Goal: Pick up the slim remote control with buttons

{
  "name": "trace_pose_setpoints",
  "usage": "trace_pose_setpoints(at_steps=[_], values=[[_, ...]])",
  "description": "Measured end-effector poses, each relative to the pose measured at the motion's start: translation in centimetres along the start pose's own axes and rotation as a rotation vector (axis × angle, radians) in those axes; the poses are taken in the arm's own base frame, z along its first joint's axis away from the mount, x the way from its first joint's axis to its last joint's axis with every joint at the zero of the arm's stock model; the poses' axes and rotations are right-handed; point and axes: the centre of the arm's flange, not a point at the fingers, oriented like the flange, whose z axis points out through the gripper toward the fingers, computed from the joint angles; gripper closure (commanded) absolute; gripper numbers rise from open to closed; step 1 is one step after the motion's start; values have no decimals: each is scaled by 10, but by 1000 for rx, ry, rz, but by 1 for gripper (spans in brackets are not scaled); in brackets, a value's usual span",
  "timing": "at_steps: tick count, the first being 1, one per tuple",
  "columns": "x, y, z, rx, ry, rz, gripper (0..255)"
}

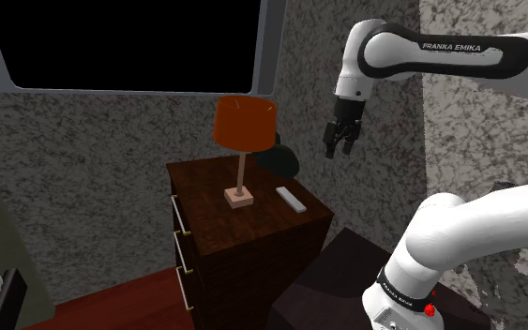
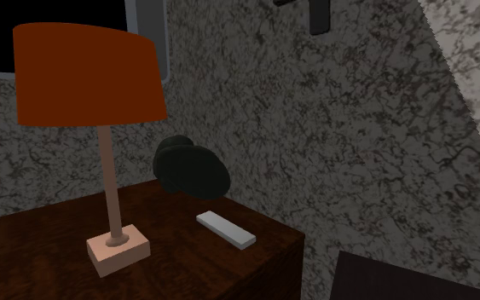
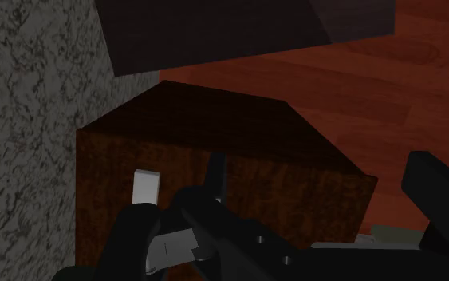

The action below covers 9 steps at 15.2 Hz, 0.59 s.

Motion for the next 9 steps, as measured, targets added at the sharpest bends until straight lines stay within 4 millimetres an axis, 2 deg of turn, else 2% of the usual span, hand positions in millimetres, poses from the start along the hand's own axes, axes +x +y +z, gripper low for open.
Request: trace_pose_setpoints(at_steps=[1, 4, 9], values=[[0, 0, 0, 0, 0, 0, 0], [14, 13, 19, -2, 3, 1, 0], [51, 40, 60, -7, 13, 3, 0]])
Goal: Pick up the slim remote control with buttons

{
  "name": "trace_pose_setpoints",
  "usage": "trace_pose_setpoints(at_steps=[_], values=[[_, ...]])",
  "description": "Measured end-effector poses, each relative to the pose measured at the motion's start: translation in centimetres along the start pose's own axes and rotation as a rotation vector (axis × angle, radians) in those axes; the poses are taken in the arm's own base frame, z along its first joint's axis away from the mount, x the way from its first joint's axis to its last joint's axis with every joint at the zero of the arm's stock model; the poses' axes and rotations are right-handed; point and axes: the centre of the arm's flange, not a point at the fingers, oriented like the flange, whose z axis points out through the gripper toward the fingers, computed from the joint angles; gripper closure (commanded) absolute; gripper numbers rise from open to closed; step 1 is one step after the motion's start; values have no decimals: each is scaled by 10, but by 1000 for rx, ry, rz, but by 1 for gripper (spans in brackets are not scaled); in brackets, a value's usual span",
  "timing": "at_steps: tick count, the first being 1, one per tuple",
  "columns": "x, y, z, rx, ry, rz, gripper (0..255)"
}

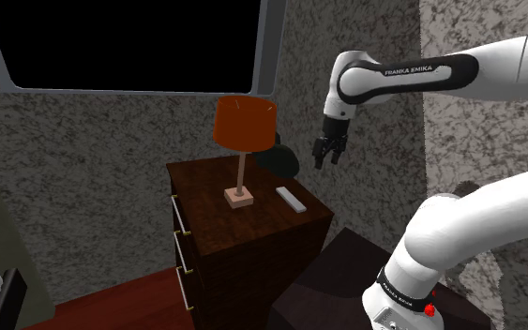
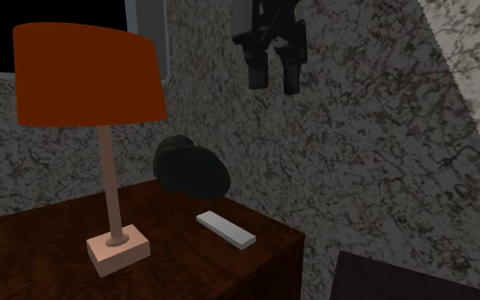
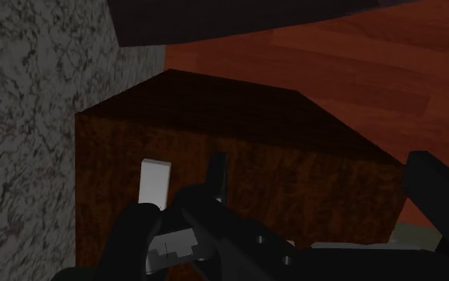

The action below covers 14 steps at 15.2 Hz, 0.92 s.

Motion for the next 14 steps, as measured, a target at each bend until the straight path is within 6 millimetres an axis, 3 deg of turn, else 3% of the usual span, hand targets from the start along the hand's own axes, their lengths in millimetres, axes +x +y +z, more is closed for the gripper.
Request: trace_pose_setpoints(at_steps=[14], values=[[103, 84, 123, -13, 32, 5, 0]])
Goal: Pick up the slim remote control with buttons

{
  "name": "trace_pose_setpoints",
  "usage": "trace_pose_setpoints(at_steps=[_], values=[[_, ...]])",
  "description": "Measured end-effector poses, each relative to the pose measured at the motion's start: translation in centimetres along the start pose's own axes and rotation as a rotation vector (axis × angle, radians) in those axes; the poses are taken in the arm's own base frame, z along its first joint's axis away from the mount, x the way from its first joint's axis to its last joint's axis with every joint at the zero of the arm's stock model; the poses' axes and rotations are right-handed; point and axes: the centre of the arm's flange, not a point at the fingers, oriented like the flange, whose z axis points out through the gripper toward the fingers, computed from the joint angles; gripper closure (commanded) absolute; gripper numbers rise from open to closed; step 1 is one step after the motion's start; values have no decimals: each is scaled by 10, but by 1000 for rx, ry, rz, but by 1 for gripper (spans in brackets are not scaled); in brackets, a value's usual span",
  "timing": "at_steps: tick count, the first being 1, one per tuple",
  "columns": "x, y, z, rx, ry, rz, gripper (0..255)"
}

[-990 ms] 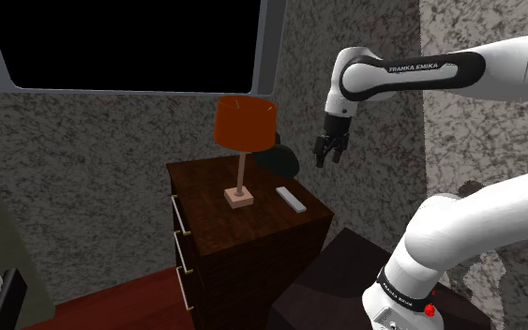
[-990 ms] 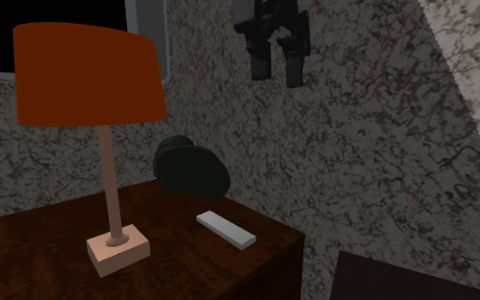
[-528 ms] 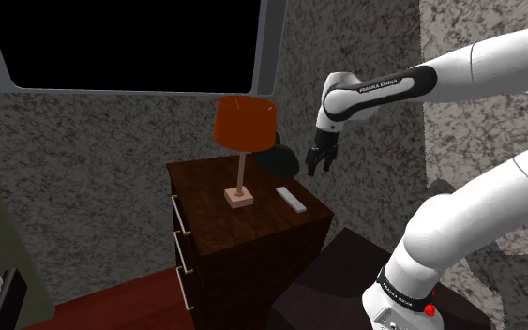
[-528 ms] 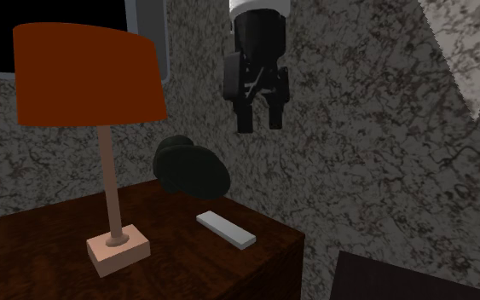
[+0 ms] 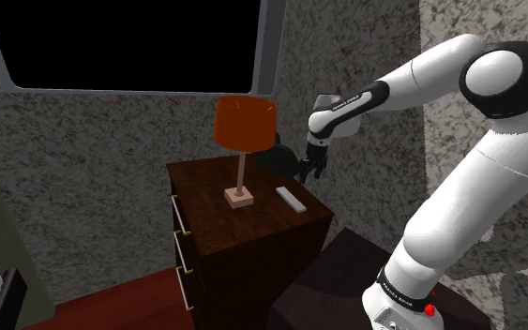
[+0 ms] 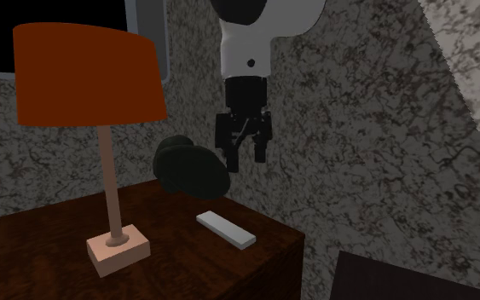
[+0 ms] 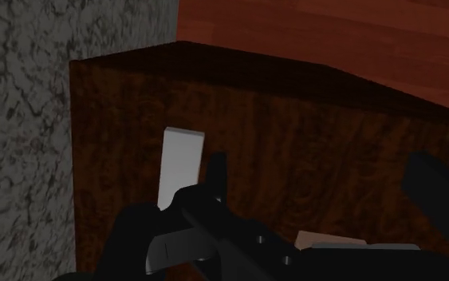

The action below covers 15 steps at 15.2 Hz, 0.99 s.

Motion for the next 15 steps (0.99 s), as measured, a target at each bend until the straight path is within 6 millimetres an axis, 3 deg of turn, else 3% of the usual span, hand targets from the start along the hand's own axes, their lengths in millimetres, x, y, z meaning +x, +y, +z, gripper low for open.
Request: trace_pose_setpoints(at_steps=[15], values=[[115, 88, 132, -16, 34, 5, 0]])
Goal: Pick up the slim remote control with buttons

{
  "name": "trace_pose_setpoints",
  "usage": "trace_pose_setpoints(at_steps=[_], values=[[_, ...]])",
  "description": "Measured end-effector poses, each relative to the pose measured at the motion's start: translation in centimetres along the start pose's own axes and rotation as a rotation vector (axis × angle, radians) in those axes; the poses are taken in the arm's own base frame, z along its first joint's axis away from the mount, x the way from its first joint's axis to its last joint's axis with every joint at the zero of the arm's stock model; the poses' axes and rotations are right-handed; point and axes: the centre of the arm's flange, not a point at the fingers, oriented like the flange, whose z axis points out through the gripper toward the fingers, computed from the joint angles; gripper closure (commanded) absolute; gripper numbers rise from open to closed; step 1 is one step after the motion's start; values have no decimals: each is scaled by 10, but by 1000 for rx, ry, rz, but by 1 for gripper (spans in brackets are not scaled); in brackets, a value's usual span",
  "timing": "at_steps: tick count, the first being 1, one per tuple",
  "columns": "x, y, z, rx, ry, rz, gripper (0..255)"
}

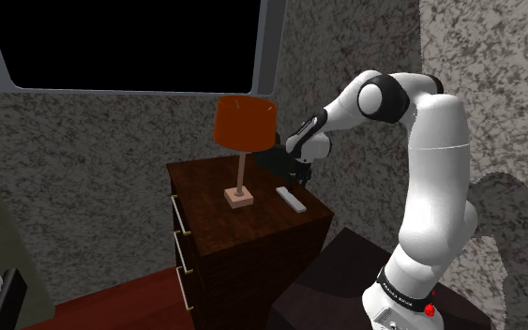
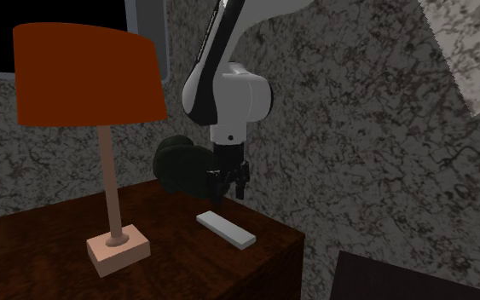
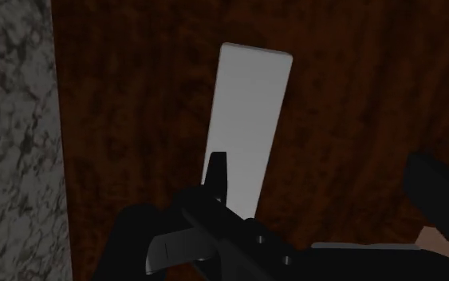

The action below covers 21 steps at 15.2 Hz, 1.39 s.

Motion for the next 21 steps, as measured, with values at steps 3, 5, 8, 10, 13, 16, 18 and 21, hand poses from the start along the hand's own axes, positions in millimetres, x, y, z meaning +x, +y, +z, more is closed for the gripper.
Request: trace_pose_setpoints(at_steps=[3, 5, 8, 10, 13, 16, 18, 21], values=[[18, 19, 27, -4, 6, 2, 0], [34, 30, 44, -5, 10, 2, 0], [46, 38, 63, -6, 13, 3, 0], [48, 39, 74, -6, 14, 2, 0], [49, 40, 91, -6, 14, 3, 0], [48, 41, 98, -6, 14, 3, 255], [49, 41, 98, -6, 15, 3, 255], [49, 41, 98, -6, 16, 4, 255]])
